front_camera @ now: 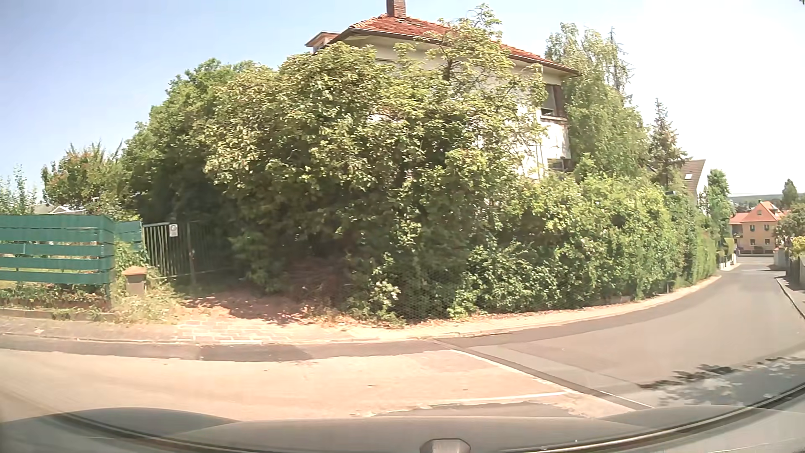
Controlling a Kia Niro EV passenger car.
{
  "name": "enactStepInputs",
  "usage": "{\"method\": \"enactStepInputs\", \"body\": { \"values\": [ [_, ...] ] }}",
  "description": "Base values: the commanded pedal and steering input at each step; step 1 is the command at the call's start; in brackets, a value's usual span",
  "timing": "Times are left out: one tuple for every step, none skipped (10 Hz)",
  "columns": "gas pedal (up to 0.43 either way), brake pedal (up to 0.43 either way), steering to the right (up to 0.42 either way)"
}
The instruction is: Follow the waypoints while adhering to traffic rules and regulations
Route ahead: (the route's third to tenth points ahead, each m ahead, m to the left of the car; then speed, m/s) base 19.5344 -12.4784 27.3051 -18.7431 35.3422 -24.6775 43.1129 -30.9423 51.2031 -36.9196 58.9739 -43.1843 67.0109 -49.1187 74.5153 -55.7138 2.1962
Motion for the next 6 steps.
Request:
{"method": "enactStepInputs", "body": {
  "values": [
    [0.000, 0.024, 0.703],
    [0.000, 0.049, 0.695],
    [0.000, 0.098, 0.680],
    [0.000, 0.116, 0.664],
    [0.000, 0.128, 0.649],
    [0.000, 0.146, 0.614]
  ]
}}
